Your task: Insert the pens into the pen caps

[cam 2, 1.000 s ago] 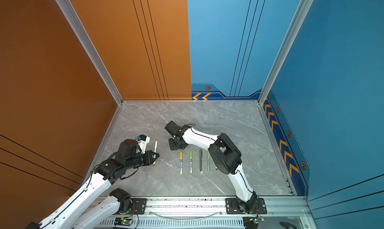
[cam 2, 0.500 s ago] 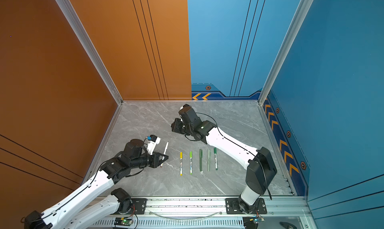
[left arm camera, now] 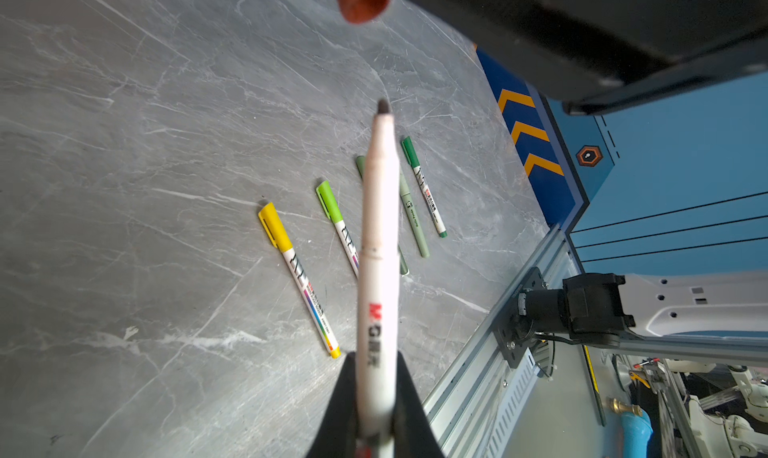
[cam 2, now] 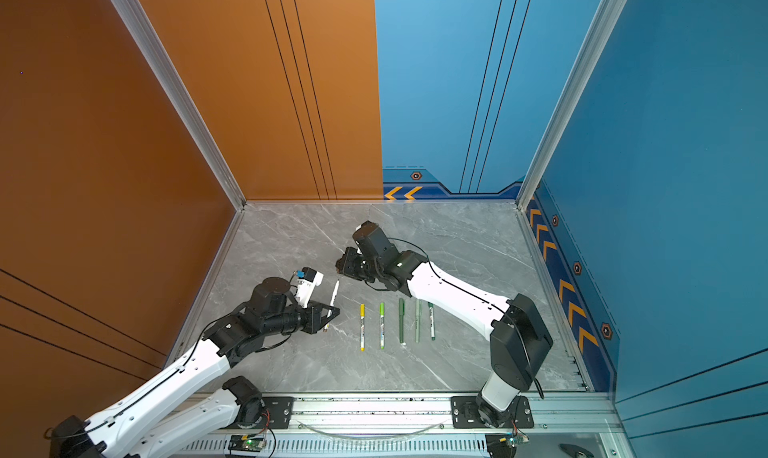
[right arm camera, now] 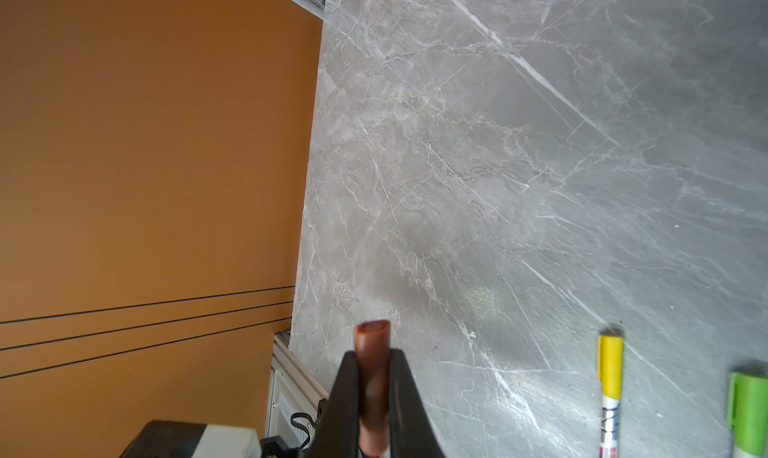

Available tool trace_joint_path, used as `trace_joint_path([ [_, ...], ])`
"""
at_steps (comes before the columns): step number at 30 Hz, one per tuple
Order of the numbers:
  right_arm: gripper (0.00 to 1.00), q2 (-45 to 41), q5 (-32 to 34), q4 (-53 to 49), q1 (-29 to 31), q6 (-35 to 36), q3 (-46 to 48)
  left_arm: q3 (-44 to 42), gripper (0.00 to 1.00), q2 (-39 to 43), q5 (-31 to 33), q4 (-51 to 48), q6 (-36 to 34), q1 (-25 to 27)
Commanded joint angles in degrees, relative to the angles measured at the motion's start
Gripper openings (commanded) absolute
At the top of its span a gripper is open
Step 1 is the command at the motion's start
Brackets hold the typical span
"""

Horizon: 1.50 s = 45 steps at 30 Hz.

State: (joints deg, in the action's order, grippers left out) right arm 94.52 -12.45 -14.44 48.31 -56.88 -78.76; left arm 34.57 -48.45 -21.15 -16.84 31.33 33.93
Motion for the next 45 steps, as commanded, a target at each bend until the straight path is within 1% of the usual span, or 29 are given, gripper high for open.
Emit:
trace_joint_path([
  [1, 0.0, -1.4, -0.7, 0.8, 0.6, -0.9, 1.4, 0.2, 0.0, 0.2, 1.6, 1.6, 0.5, 0.5],
  [10, 0.0, -1.9, -0.7, 1.0, 0.7, -1.2, 2.1, -0.1, 0.0, 0.3, 2.0, 2.1, 0.9, 0.5],
  [23, 0.0, -2.0, -1.8, 1.4, 0.7, -1.3, 0.4, -0.5, 0.0, 0.0, 2.3, 2.2, 0.8, 0.5],
  [45, 0.0, -3.1, -1.9, 1.2, 2.8, -1.0, 0.9, -0.8, 0.0, 0.2, 3.3, 3.0, 1.8, 0.4],
])
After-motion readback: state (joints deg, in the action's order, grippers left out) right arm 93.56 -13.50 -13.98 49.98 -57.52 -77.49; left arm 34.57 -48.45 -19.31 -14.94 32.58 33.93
